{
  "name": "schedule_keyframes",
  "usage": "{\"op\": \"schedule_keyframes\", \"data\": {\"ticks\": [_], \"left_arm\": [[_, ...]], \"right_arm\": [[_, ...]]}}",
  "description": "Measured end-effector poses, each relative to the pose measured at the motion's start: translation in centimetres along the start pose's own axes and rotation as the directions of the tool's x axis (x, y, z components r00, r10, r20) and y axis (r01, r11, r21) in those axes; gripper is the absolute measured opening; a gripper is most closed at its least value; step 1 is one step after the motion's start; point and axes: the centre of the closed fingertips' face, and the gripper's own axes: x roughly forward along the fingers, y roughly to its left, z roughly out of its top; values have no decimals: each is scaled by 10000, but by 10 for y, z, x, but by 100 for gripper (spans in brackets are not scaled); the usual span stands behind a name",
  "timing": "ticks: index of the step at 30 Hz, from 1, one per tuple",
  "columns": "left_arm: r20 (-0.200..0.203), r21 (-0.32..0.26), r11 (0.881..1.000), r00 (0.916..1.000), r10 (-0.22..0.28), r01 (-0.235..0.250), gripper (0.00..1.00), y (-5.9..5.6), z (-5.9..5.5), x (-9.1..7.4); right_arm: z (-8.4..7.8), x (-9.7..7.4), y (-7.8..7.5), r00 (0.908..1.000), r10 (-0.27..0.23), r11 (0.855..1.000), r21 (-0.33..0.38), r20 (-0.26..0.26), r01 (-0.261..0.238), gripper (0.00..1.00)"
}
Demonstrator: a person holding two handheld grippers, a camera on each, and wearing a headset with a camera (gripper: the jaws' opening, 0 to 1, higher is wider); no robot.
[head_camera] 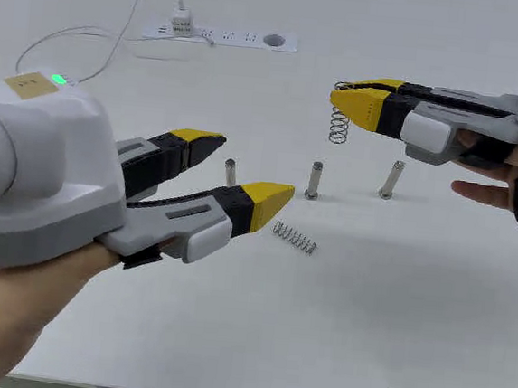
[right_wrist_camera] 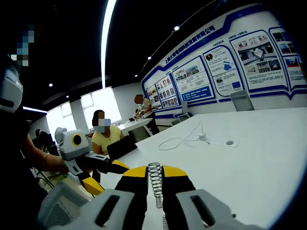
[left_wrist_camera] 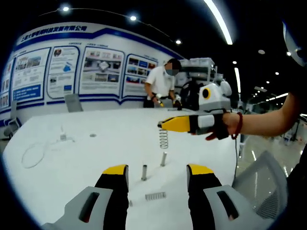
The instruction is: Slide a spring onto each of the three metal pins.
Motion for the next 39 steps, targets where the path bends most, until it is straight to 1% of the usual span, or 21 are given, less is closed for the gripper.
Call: {"op": "schedule_keyframes", "data": {"ticks": [6,11,15,19,29,35,39], "left_arm": [[238,46,9996,9994,-268,267,43,-5,8,7],[428,63,9989,9980,-467,464,38,-10,14,11],[516,105,9984,9971,-552,547,33,-12,17,13],[640,67,9980,9960,-629,626,30,-14,20,14],[665,111,9969,9947,-780,775,18,-18,22,16],[659,137,9974,9952,-719,711,12,-17,22,17],[654,141,9977,9956,-671,663,12,-16,21,17]], "right_arm": [[2,5,20,9982,608,9981,71,-4,-608,11],[4,8,34,9951,990,9950,108,22,-990,11],[6,9,41,9927,1203,9926,145,50,-1204,11],[7,10,47,9904,1384,9902,163,58,-1385,11],[11,10,55,9869,1609,9868,145,137,-1611,11],[11,10,55,9868,1617,9868,87,131,-1618,11],[11,10,54,9871,1599,9871,-19,57,-1599,11]]}}
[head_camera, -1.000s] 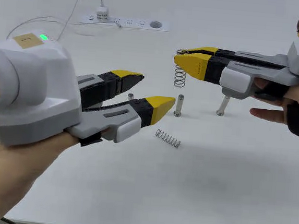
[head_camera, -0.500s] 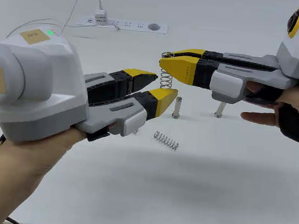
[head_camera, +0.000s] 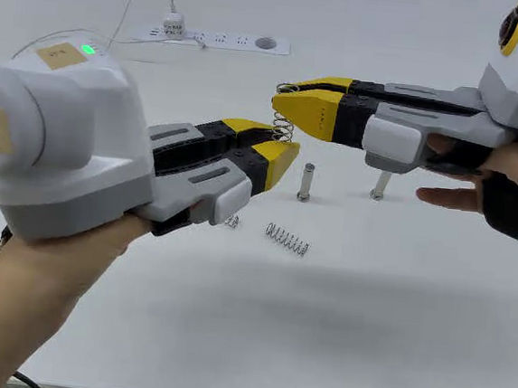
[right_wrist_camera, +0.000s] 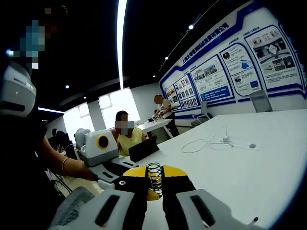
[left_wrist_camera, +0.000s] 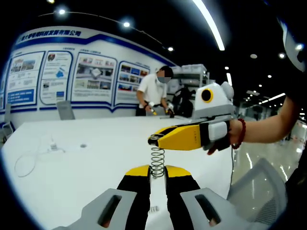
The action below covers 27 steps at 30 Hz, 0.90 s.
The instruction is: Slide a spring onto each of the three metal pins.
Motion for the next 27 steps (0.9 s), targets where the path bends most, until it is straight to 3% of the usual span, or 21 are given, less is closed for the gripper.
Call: {"op": "schedule_keyframes", "data": {"ticks": [22,27], "left_arm": [[-122,-74,9999,9999,83,-84,12,2,-4,2],[-210,-80,9999,9997,105,-107,15,1,-7,2]], "right_arm": [[-5,-4,-3,9972,-375,9921,-1217,-651,294,11],[-1,-5,-4,9975,-493,9916,-1219,-507,428,10]]}}
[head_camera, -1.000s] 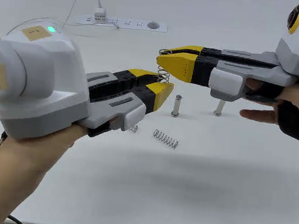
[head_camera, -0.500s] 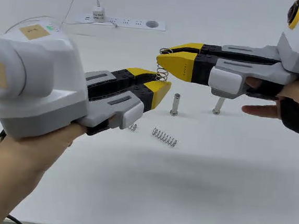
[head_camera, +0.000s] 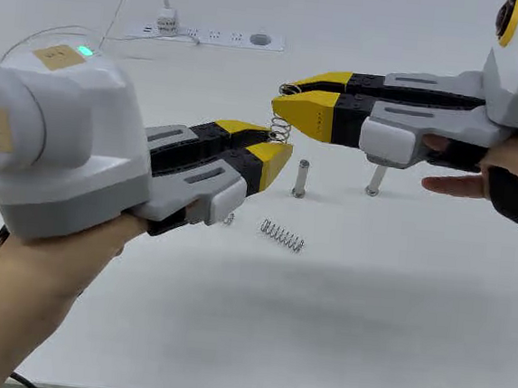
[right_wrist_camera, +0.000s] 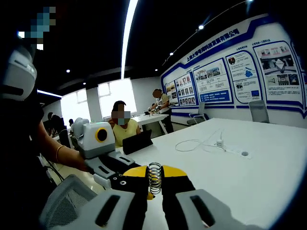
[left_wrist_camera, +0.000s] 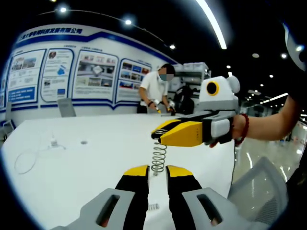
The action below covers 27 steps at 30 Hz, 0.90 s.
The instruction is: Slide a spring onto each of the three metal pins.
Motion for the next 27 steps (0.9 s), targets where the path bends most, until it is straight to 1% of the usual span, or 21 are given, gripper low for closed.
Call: {"op": "schedule_keyframes", "data": {"ticks": [3,6,8,10,14,17,18,20,22,24,27], "left_arm": [[62,-27,10000,10000,51,-51,22,0,0,-1],[175,-9,10000,9998,99,-99,29,1,1,-2],[194,-5,9999,9997,156,-156,36,2,0,-3],[186,-56,9996,9994,289,-288,42,4,-1,-5],[239,-59,9988,9985,486,-485,50,8,0,-9],[214,-29,9978,9976,659,-658,58,11,-1,-12],[161,-1,9973,9972,736,-736,60,13,-3,-14],[78,48,9963,9963,858,-859,65,15,-4,-17],[57,39,9955,9955,949,-949,69,17,-5,-20],[36,9,9945,9945,1043,-1043,72,19,-7,-24],[-64,58,9929,9929,1190,-1190,76,22,-10,-27]], "right_arm": [[5,-3,-5,9998,-150,9999,-28,129,150,10],[5,-7,-11,9992,-352,9994,-52,165,353,10],[5,-10,-16,9986,-510,9986,-109,132,512,10],[6,-13,-20,9978,-653,9978,-140,136,655,10],[6,-21,-30,9950,-993,9948,-232,120,996,10],[7,-28,-39,9915,-1299,9911,-261,111,1302,10],[7,-31,-44,9886,-1501,9881,-315,98,1503,10],[5,-36,-50,9854,-1703,9848,-342,66,1704,10],[4,-40,-55,9818,-1899,9811,-368,32,1899,10],[3,-47,-64,9773,-2119,9767,-339,42,2119,10],[2,-52,-70,9706,-2408,9698,-410,-17,2405,11]]}}
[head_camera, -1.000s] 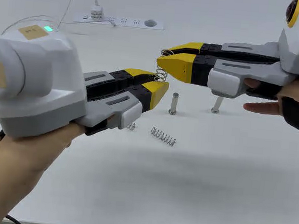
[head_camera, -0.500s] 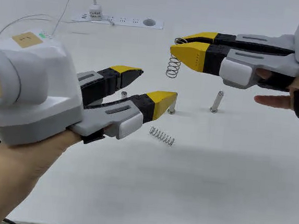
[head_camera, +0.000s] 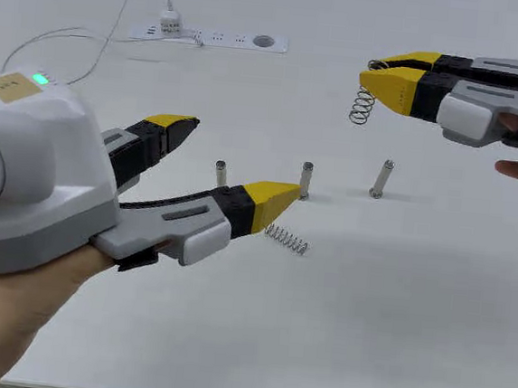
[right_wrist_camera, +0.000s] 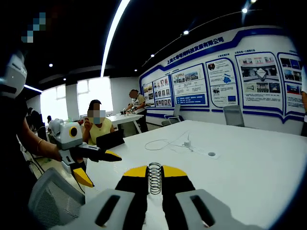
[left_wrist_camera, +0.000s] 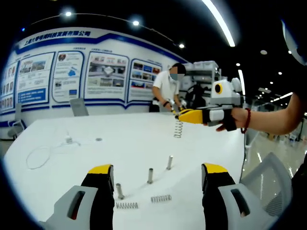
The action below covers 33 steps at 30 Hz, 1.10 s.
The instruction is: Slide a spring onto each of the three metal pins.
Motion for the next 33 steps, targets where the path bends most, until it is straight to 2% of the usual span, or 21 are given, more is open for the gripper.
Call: {"op": "schedule_keyframes", "data": {"ticks": [4,13,22,33], "left_arm": [[-52,-30,9998,9998,214,-214,84,4,-3,-3],[3,100,9992,9992,390,-390,100,5,-6,-6],[-126,319,9989,9994,335,-331,100,5,-10,-7],[-150,268,9988,9991,406,-402,99,5,-14,-9]], "right_arm": [[-5,-4,-11,9994,-327,9995,-2,-93,327,11],[-22,-9,-27,9948,-933,9956,-85,-403,931,11],[-39,-11,-46,9856,-1561,9877,0,-645,1564,11],[-62,-15,-69,9715,-2173,9738,476,-943,2224,11]]}}
